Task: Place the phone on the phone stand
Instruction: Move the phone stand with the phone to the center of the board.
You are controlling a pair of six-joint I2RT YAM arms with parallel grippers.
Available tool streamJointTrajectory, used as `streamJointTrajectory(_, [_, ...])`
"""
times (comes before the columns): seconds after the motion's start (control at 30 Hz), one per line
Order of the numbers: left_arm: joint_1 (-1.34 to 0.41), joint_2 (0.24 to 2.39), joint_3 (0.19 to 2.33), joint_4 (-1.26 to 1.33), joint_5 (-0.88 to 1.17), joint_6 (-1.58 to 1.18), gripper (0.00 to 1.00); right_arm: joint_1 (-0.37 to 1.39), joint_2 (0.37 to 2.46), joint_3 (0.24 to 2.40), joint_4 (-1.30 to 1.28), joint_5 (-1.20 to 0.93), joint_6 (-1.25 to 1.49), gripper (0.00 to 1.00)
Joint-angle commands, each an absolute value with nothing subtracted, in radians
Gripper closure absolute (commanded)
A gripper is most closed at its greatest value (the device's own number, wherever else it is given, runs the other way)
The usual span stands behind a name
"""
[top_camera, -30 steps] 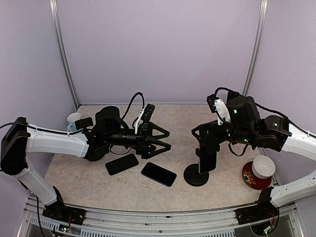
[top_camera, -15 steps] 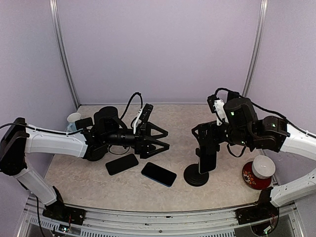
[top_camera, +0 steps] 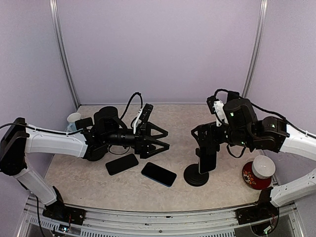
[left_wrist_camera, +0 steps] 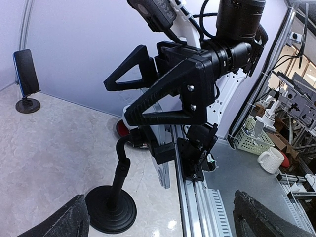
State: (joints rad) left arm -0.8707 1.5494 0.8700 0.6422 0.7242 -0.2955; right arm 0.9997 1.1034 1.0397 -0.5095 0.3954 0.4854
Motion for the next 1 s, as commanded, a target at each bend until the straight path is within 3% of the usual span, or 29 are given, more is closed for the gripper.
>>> streamJointTrajectory(0.0, [-0.867,1.542,0.866,0.670,0.715,-0.305,0.01,1.016,1.115,1.021,-0.505,0.383,0.493,0.00])
streamJointTrajectory(0.3, [-0.867,1.537,0.859,0.675,0.715,-0.306,0.01,1.017,1.103,1.005,-0.518,0.417,0.514,0.01])
streamJointTrajectory(0.4, [-0.867,1.537,0.855,0.680,0.714,-0.309,0.01,1.017,1.085,1.004,-0.516,0.437,0.518,0.08])
streamJointTrajectory(0.63, [-0.870,1.542,0.848,0.693,0.712,-0.317,0.01,1.017,1.104,1.016,-0.504,0.429,0.509,0.36])
streamJointTrajectory(0.97, [-0.864,1.526,0.841,0.680,0.707,-0.307,0.01,1.016,1.145,1.117,-0.491,0.516,0.403,0.43])
